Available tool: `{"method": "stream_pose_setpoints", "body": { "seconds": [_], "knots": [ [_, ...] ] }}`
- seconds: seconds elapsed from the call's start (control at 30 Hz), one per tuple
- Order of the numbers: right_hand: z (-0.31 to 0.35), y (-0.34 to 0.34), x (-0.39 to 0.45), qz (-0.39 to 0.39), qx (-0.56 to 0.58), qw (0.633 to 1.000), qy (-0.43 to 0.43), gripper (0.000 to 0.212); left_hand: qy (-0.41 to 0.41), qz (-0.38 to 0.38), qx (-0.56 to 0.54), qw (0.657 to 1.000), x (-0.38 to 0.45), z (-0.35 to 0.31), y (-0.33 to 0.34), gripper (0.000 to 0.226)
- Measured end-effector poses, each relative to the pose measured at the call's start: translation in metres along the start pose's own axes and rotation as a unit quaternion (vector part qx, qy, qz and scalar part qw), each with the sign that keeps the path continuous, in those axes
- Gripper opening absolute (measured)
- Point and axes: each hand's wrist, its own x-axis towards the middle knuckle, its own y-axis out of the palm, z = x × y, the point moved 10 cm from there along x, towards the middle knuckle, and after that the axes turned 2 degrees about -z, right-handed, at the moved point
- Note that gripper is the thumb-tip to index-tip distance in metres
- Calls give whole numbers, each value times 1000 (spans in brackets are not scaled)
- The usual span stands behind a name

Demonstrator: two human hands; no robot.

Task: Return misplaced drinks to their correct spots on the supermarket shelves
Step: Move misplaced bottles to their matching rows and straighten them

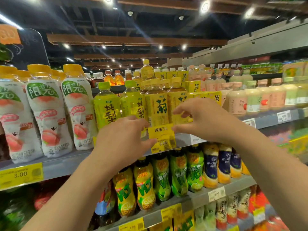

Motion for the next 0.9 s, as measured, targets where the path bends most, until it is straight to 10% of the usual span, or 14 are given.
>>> {"method": "stream_pose_setpoints", "body": {
  "seconds": [0.27,0.9],
  "knots": [
    [-45,36,-70,144,-23,988,52,47,60,80,-30,995,-14,-66,40,54],
    [-256,-47,-190,149,19,981,125,42,95,115,-80,986,35,-311,74,51]
  ]
}}
